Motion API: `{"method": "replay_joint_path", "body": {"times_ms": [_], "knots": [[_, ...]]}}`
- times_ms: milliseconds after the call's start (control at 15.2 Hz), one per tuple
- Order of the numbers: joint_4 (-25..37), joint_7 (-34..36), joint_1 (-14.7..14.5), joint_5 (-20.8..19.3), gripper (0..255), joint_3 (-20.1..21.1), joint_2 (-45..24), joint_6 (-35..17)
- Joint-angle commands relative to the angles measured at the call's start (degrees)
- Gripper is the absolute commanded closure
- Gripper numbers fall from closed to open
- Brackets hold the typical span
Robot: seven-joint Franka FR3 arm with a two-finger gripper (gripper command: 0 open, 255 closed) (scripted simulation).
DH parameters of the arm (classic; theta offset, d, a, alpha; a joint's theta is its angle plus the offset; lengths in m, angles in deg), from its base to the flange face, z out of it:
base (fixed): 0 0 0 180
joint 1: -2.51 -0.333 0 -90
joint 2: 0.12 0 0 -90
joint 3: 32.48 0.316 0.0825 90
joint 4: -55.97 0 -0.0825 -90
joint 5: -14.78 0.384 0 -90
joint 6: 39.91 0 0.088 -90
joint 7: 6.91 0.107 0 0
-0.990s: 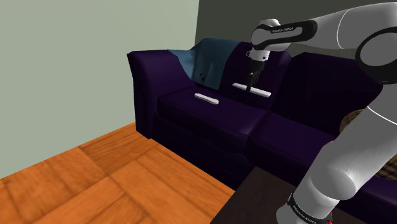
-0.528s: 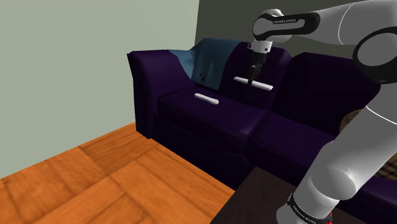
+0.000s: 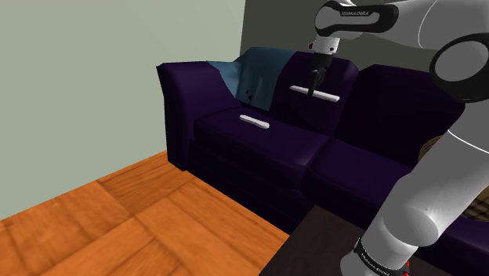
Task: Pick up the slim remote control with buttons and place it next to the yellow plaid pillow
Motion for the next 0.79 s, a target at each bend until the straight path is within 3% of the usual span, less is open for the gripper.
{"method": "replay_joint_path", "body": {"times_ms": [0, 132, 726], "knots": [[2.0, -0.1, 0.0, 0.2, 255, 0.0, -0.4, 1.7], [3.3, -0.2, 0.0, 0.3, 255, 0.0, -0.7, 2.7], [-7.2, -7.1, 4.1, -5.4, 255, -3.6, 11.4, 2.8]]}}
